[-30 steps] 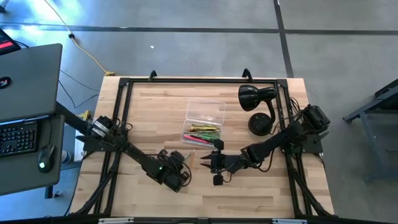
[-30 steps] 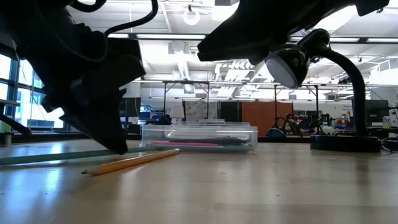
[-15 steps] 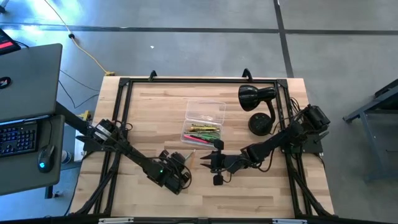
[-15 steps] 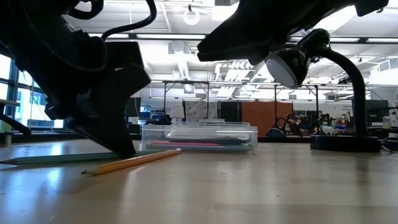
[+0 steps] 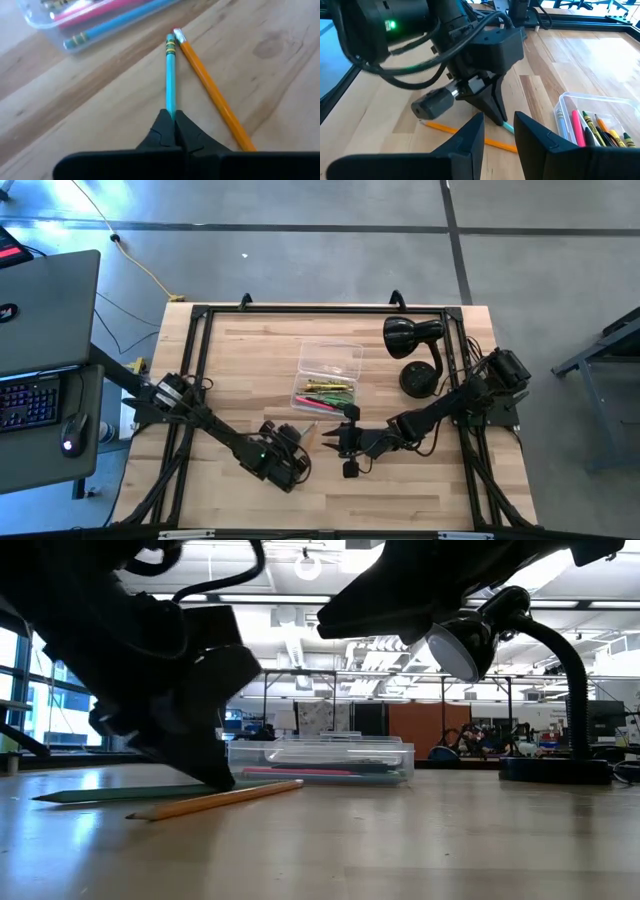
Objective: Pick & place school supplies into a supply box
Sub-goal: Put the light blue pencil into the transparent supply box
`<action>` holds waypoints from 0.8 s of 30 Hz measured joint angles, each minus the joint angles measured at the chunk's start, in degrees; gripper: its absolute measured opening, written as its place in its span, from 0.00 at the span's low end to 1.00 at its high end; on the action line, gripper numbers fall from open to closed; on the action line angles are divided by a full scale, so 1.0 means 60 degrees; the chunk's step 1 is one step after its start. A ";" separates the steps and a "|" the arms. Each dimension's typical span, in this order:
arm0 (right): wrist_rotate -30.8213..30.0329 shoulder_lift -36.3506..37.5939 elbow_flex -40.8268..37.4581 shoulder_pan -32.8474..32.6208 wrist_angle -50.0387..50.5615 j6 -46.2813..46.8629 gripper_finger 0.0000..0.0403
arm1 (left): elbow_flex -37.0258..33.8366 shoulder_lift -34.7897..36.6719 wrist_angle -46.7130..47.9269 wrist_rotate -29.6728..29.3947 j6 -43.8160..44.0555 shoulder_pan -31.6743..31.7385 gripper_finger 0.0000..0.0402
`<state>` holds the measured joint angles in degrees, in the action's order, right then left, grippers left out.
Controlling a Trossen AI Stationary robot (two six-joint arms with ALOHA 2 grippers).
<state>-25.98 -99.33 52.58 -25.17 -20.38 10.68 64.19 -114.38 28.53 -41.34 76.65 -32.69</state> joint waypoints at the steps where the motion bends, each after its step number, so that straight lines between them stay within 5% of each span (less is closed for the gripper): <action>1: 0.0000 0.0000 0.0000 -0.0003 0.0000 -0.0003 0.21 | 0.0067 0.0070 0.0092 -0.0091 -0.0099 0.0004 0.03; 10: -0.0026 -0.0004 0.0004 0.0000 -0.0004 -0.0017 0.21 | 0.1564 0.1169 0.2114 -0.0919 -0.2156 0.0364 0.04; 15: -0.0286 -0.0004 0.0004 -0.0006 0.0039 0.0259 0.21 | 0.2083 0.1544 0.2171 -0.0035 -0.3933 0.1130 0.02; 24: 0.0100 -0.0151 0.0004 -0.0245 0.0948 0.0218 0.21 | 0.2191 0.2139 0.3588 0.0373 -0.3551 0.0844 0.12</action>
<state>-25.38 -100.23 52.60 -26.64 -14.69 11.99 77.34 -101.54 50.05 -39.10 55.34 -27.62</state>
